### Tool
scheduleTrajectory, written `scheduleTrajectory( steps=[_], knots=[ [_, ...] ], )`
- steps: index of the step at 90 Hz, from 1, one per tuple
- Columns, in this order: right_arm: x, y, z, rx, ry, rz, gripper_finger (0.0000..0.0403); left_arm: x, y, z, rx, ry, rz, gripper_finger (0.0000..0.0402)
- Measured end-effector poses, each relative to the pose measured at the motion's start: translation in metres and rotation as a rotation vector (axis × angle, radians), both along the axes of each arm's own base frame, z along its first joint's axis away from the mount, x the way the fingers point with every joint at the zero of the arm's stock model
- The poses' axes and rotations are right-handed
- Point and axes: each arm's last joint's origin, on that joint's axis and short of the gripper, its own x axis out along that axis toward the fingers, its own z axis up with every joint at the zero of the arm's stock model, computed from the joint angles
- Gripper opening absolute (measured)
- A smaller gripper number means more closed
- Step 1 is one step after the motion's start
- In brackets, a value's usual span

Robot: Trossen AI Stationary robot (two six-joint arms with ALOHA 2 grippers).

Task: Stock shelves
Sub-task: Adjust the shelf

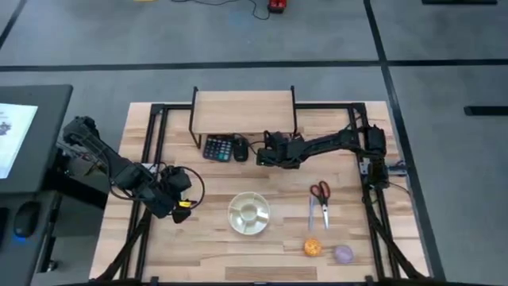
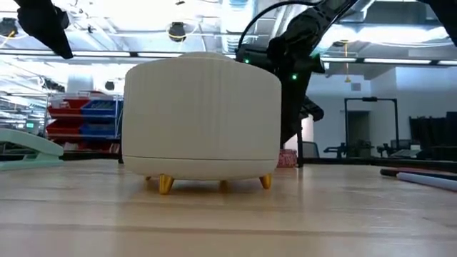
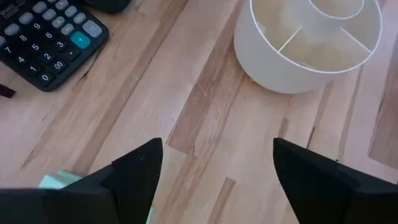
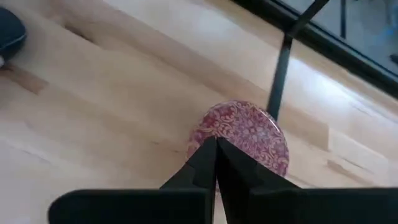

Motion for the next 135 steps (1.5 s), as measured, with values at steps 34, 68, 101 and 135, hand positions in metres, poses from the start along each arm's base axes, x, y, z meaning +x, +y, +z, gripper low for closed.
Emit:
scheduleTrajectory(
  steps=[34,68,101,135],
  knots=[
    [0.006,0.005,-0.002,0.105,-0.062,0.041,0.0,0.0,0.0,0.0,-0.02,0.006,0.0,0.0281],
    [0.021,0.031,0.014,0.104,-0.119,0.117,0.0,0.0,-0.001,0.0,-0.022,0.005,0.0,0.0281],
    [-0.046,0.086,0.069,0.156,0.076,0.271,0.0,0.001,-0.001,0.0,-0.075,-0.008,0.049,0.0281],
    [-0.163,0.014,0.066,0.277,-0.334,0.268,0.0,0.005,-0.004,0.004,-0.155,-0.066,0.082,0.0281]
  ],
)
